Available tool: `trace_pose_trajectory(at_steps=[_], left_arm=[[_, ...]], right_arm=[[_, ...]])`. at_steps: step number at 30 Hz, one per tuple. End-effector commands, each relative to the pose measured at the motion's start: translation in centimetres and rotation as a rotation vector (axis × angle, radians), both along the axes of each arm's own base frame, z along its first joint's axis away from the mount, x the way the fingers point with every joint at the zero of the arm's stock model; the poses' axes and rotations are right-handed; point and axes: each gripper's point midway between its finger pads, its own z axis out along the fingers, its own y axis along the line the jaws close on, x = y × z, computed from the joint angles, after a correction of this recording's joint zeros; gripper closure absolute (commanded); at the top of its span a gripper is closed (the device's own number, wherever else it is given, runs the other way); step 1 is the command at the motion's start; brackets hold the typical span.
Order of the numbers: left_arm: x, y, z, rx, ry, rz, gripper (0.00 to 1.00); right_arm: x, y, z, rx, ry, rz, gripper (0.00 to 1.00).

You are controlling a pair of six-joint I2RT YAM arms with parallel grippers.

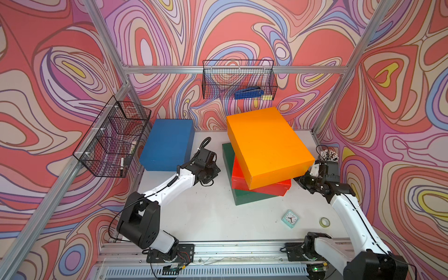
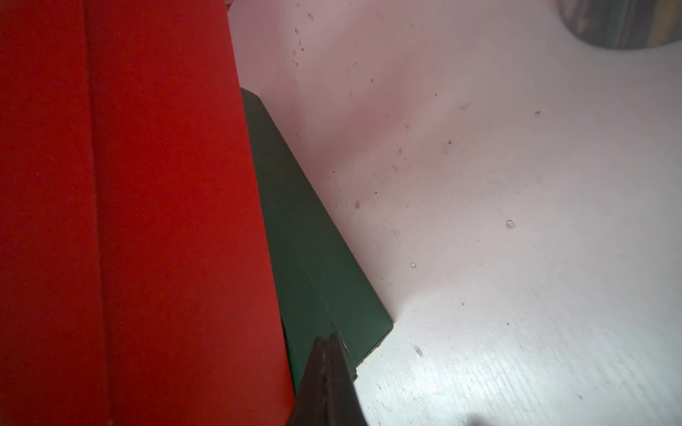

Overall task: Stack the shoeboxes
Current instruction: Move the shoeboxes to the center of the board, then adjust the shoeboxes in the shoebox.

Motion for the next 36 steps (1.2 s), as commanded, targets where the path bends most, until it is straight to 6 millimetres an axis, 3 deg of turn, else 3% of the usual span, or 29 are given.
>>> trace_pose_trajectory(at_steps=[1,7,14,20,36], left_arm=[[-1.3,0.7,1.1,0.024,-0.009,-0.009,1.0],[-2.1,0.1,4.2,0.006,-0.079,-0.028,1.0],[-1.0,-0.9,7.7,0.0,-0.145,-0.048,1.0],[0.9,-1.7,11.1,-0.004,-0.21,-0.049,1.0],[5.6,-4.2,12.6,0.033,-0.23,-0.074,1.0]], right_arm=[[0.1,-1.3,2.9,-0.075,-0.049,-0.029,1.0],[0.5,-0.5,7.3,-0.057,-0.152,0.009,1.0],[-1.3,1.3,7.6,0.027,-0.173,0.055,1.0],[-3.1,2.2,9.5,0.035,-0.212,0.094,1.0],[-4.9,4.1,12.5,0.099,-0.279,0.172,1.0]])
